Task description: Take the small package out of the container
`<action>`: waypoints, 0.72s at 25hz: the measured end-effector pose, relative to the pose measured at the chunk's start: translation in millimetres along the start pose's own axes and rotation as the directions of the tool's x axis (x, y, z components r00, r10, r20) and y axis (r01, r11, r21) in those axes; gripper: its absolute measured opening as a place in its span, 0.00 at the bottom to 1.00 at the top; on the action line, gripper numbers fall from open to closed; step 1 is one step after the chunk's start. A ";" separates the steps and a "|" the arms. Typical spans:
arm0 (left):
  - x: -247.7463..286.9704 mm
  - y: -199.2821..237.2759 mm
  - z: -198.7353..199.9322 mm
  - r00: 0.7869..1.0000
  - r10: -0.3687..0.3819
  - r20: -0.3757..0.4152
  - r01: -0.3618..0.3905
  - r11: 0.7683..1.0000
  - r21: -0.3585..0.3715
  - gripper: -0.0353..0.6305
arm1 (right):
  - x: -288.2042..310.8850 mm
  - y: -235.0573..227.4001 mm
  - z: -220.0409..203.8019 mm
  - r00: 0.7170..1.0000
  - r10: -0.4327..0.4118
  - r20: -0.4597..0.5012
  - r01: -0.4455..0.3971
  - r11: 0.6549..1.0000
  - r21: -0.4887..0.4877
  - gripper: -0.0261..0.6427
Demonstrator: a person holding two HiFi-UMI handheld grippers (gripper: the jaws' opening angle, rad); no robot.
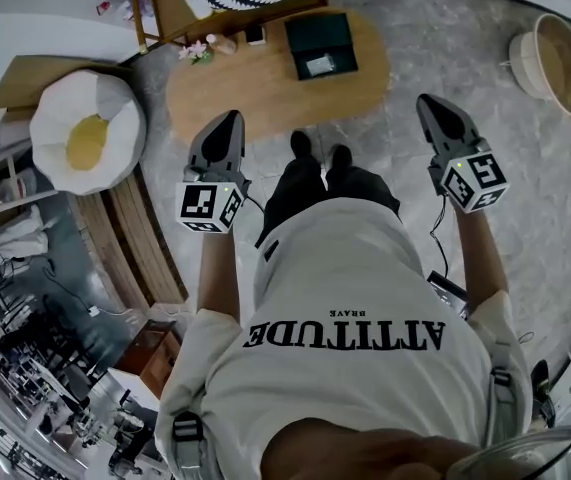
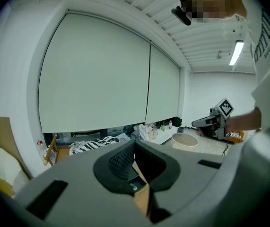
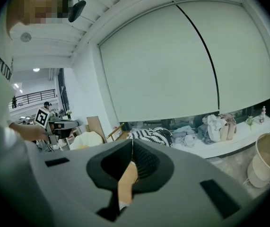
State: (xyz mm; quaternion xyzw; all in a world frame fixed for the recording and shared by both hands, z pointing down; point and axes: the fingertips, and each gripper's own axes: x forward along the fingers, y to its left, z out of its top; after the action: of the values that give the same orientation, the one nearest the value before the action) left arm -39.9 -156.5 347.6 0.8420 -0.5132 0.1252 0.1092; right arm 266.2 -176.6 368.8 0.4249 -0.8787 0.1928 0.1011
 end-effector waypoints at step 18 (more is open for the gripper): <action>64.0 79.5 -32.1 0.992 -0.115 -0.060 0.111 0.992 -0.062 0.09 | 97.0 4.5 -8.7 0.991 -0.074 -0.112 0.074 0.997 -0.006 0.07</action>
State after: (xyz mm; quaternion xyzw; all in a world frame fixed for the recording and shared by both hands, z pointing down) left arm -85.7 -235.7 403.0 0.8618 -0.4645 0.1302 0.1571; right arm 202.7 -239.1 408.6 0.4455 -0.8554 0.2117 0.1580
